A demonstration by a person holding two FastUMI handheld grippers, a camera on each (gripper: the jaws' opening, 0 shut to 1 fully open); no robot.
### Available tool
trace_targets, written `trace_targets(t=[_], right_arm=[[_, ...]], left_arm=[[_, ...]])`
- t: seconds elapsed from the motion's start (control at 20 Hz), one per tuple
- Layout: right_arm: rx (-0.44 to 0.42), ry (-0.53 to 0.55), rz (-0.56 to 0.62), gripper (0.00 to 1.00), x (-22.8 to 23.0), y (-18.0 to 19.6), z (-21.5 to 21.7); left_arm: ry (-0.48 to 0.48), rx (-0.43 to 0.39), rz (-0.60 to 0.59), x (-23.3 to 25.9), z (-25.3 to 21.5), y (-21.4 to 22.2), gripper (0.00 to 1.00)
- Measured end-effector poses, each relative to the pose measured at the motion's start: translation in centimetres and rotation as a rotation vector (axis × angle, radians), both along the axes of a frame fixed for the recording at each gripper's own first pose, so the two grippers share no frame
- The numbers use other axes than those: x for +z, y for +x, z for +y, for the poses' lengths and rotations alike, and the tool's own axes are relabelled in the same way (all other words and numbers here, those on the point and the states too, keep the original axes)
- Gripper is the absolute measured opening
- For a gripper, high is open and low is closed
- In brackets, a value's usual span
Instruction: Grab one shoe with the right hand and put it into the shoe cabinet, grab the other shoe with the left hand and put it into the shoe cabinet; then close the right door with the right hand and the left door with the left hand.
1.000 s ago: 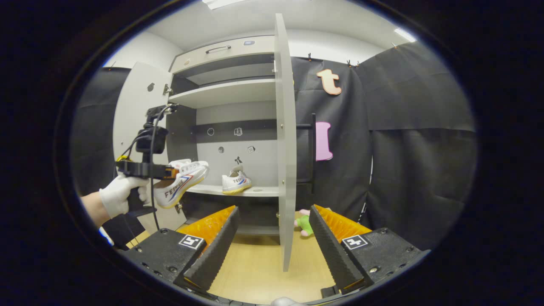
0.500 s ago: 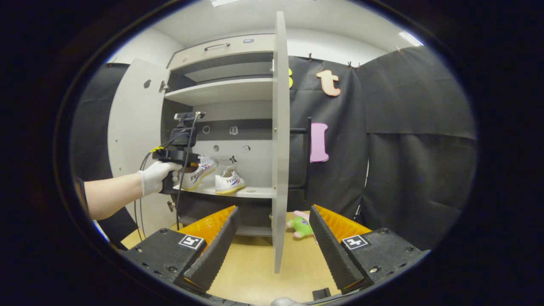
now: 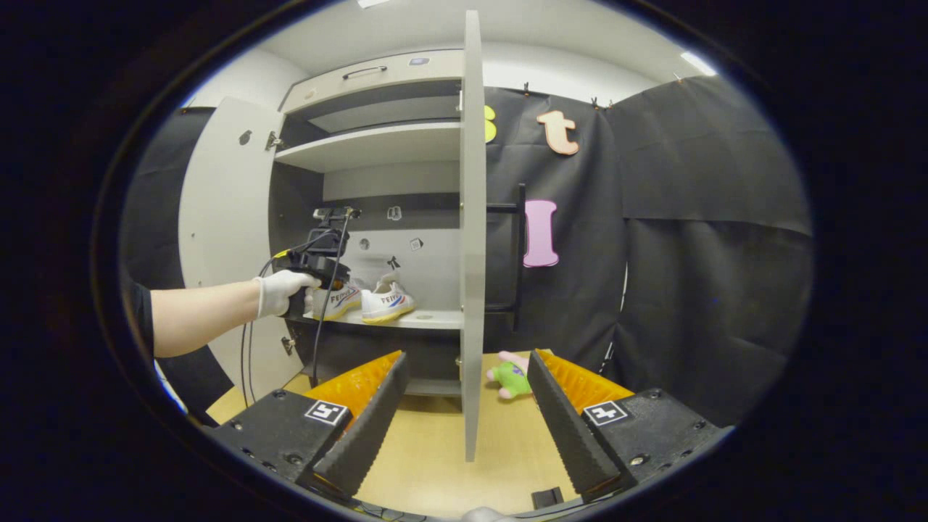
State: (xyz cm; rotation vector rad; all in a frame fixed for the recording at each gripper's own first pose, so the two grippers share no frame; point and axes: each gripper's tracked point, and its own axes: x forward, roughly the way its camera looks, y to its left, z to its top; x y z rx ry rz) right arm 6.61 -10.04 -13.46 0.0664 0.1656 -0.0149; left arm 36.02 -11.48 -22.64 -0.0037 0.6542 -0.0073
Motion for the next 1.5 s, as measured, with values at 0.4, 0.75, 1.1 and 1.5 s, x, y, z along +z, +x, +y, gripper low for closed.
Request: trace_targets(t=[0.4, 0.75, 1.1, 1.5], right_arm=[[0.013, 0.007, -0.008, 1.0, 0.2, -0.1, 1.0], [0.019, -0.011, -0.029, 1.0, 1.2, -0.4, 2.1], [0.006, -0.031, -0.062, 1.0, 3.1, -1.4, 2.1], [-0.052, -0.032, -0.09, 1.0, 5.2, -2.0, -0.5]], left_arm=[[0.029, -0.02, -0.078, 1.9, 1.5, -0.5, 0.78], [0.014, -0.044, -0.16, 5.4, 2.1, -2.8, 0.98], [-0.004, -0.066, -0.417, 14.8, 2.7, -10.1, 0.97], [-0.027, -0.067, -0.646, 21.7, 4.8, -24.2, 0.96]])
